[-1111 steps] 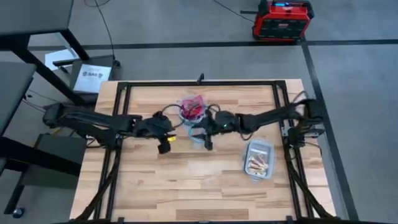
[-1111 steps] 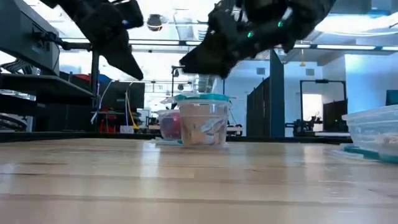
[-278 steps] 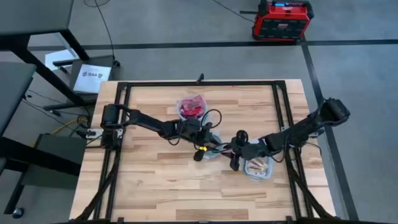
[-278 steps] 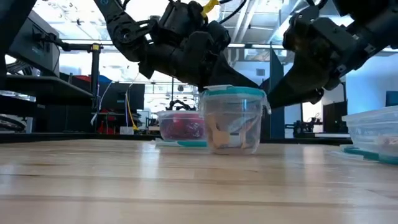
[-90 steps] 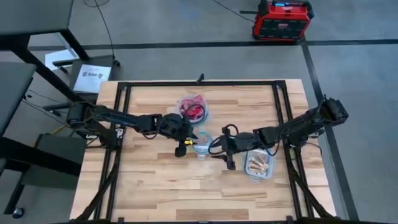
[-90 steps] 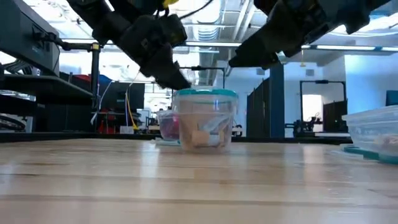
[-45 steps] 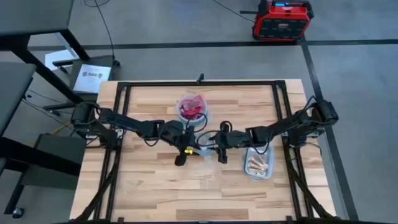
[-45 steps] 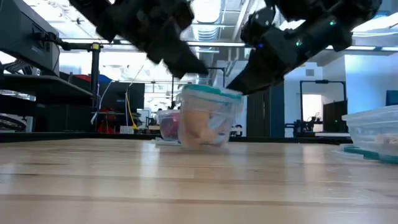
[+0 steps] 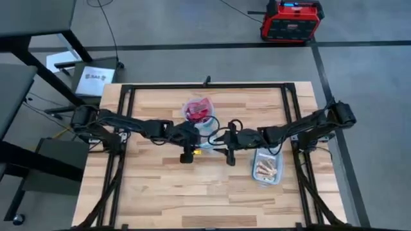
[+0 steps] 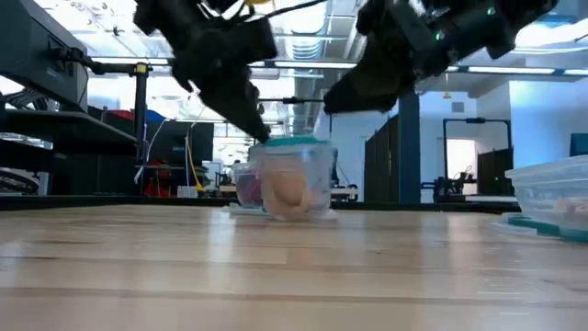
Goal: Sort candy
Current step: Close the small circular transparent bin
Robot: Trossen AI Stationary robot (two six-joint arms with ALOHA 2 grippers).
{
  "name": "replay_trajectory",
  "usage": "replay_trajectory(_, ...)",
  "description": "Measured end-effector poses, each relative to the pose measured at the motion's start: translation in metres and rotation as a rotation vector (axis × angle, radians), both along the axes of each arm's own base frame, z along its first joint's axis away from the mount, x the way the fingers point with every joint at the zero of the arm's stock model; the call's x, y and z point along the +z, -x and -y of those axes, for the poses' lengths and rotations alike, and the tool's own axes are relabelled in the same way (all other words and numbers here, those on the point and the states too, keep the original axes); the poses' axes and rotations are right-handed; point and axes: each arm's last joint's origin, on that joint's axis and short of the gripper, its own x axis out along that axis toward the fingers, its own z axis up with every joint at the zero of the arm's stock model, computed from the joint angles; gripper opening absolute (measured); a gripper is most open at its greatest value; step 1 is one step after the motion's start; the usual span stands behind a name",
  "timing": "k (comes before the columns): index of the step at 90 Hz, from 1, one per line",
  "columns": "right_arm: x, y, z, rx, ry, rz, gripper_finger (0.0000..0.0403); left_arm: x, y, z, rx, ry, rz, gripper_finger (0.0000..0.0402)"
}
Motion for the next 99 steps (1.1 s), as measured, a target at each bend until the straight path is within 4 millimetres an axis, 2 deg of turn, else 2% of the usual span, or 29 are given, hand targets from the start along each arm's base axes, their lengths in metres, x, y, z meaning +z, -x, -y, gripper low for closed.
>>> replay_trajectory(13,-0.010,-0.005,0.003,-0.056,-0.084,-0.011,0.0176,-0.006,0.013,-0.008,0.001,-0.038,-0.010,0.0107)
replay_trajectory(24,-0.016,-0.008,0.006,-0.080,-0.099,-0.017,0.0176,-0.015,0.017,-0.011,-0.003,0.006,-0.008,0.0107)
replay_trajectory(40,0.004,-0.003,0.007,-0.059,-0.068,0.039,0.0176,-0.002,0.009,-0.004,-0.050,0.019,0.110,0.0107)
replay_trajectory(51,0.019,0.001,0.008,-0.053,-0.058,0.086,0.0176,0.011,0.003,-0.001,-0.053,0.030,0.136,0.0107)
replay_trajectory(59,0.022,0.001,0.012,-0.058,-0.044,0.103,0.0176,0.018,0.002,-0.001,-0.043,0.044,0.110,0.0107)
replay_trajectory(75,0.002,-0.003,0.028,-0.111,-0.028,0.004,0.0176,0.026,0.021,0.002,0.037,0.026,0.039,0.0107)
replay_trajectory(85,-0.011,-0.004,0.034,-0.125,-0.020,-0.071,0.0176,0.023,0.039,0.007,0.089,0.000,0.035,0.0107)
replay_trajectory(99,-0.003,-0.011,0.033,-0.060,0.034,0.033,0.0176,0.008,0.055,-0.001,0.143,-0.004,0.098,0.0107)
